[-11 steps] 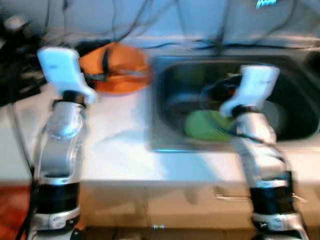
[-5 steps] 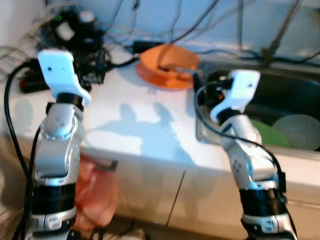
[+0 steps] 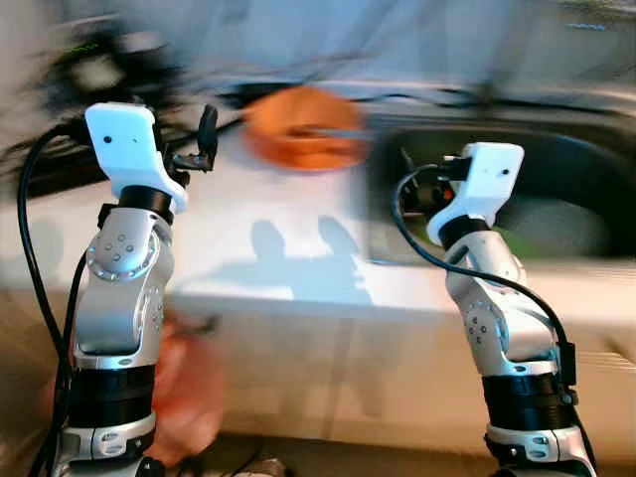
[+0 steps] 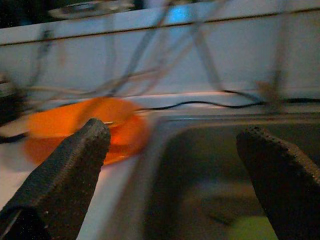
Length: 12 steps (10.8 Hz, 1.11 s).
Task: Kitchen organization
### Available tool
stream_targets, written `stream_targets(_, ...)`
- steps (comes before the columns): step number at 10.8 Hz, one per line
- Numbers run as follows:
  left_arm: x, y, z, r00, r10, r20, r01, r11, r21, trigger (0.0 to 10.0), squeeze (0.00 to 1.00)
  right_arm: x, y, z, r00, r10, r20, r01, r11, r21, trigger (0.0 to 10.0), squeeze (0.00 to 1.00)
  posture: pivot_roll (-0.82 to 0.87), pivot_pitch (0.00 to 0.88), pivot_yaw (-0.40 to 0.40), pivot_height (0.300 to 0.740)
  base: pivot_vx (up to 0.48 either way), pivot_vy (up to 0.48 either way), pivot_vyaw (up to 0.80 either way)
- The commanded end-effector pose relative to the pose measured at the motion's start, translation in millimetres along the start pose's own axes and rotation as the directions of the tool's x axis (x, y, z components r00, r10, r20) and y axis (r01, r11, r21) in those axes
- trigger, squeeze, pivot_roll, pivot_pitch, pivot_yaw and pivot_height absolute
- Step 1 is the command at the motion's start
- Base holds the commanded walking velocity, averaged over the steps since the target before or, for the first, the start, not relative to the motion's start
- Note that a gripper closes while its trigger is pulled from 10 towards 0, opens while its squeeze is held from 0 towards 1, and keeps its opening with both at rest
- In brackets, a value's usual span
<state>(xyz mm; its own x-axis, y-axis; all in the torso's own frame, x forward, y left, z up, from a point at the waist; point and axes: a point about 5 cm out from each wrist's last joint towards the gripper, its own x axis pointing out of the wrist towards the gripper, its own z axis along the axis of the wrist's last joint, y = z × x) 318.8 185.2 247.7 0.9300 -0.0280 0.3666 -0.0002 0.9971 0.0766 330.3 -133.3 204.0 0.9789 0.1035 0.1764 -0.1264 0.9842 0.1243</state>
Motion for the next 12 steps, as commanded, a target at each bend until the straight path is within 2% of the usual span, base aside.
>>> stream_targets(1,0.7,-2.7,2.2,1.000,-0.019,0.003,0.019,1.000,-0.008,10.0,0.00,0.1,-4.1,2.1,1.000,-0.021,0.016,0.021,1.000,-0.010,10.0,0.00,0.13,0.055,0.028,0.740,0.000,0.000,0.00)
stream_targets(3,0.9,-1.5,2.8,1.000,-0.016,0.003,0.016,1.000,-0.017,10.0,0.00,0.5,-3.9,-1.0,1.000,-0.024,-0.007,0.024,1.000,-0.005,10.0,0.00,0.13,0.057,0.028,0.740,0.000,0.000,0.00)
stream_targets(5,1.0,-1.5,3.3,1.000,-0.022,0.005,0.022,0.999,-0.024,10.0,0.00,1.5,-1.6,3.1,0.999,-0.026,0.022,0.027,0.999,-0.025,10.0,0.00,0.13,0.056,0.027,0.740,0.266,0.000,0.00)
stream_targets(7,0.0,-3.2,2.7,0.999,-0.039,0.004,0.039,0.999,-0.026,10.0,0.00,2.7,0.3,8.0,0.998,-0.021,0.060,0.019,0.999,0.039,10.0,0.00,0.14,0.057,0.028,0.740,0.409,0.000,0.00)
stream_targets(11,-1.2,-5.6,-0.1,0.998,-0.055,-0.014,0.055,0.998,-0.036,10.0,0.00,2.5,3.6,3.6,1.000,-0.010,0.029,0.009,1.000,0.028,10.0,0.00,0.14,0.059,0.028,0.740,0.453,0.000,0.00)
stream_targets(12,-1.4,-6.0,-1.2,0.998,-0.056,-0.021,0.055,0.998,-0.044,10.0,0.00,2.9,3.3,3.0,1.000,-0.010,0.025,0.009,1.000,0.028,10.0,0.00,0.14,0.059,0.028,0.740,0.000,0.000,0.00)
